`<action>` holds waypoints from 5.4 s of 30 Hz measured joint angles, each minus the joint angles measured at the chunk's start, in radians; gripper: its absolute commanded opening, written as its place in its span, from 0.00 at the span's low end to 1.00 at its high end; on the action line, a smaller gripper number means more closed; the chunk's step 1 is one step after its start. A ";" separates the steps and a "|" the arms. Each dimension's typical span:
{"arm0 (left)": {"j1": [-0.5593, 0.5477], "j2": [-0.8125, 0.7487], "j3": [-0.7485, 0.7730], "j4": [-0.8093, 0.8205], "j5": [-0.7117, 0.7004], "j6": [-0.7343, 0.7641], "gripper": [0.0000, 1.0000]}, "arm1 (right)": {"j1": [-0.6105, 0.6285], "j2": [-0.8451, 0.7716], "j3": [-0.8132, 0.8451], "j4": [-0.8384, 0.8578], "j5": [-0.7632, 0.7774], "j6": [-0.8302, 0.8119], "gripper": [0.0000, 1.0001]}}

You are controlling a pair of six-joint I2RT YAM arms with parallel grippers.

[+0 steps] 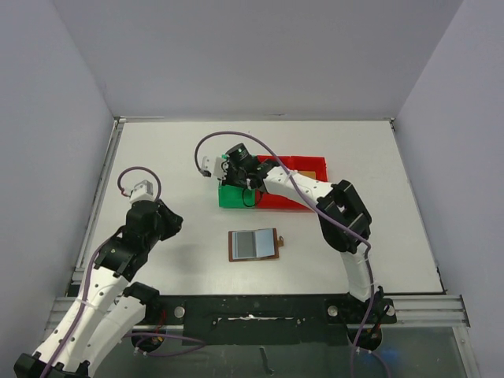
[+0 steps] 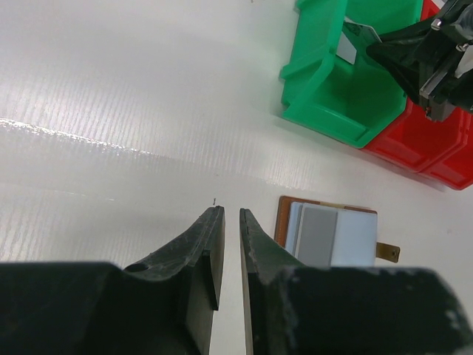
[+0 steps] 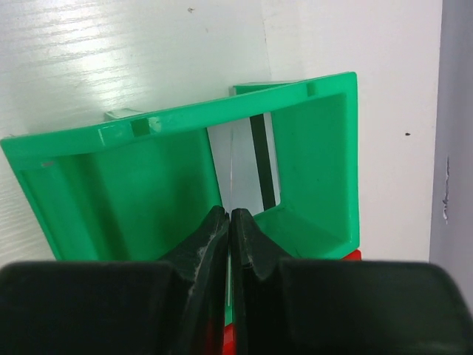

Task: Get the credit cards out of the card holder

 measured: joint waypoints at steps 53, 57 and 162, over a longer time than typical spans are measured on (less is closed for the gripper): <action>0.006 0.034 0.000 0.008 0.013 0.016 0.14 | -0.073 0.093 0.068 0.100 -0.081 -0.041 0.37; 0.007 0.040 0.000 0.008 0.023 0.016 0.14 | -0.073 0.002 0.041 0.144 -0.072 0.157 0.30; 0.021 0.037 0.000 0.008 0.038 0.027 0.14 | -0.039 0.335 0.377 -0.207 0.280 1.030 0.00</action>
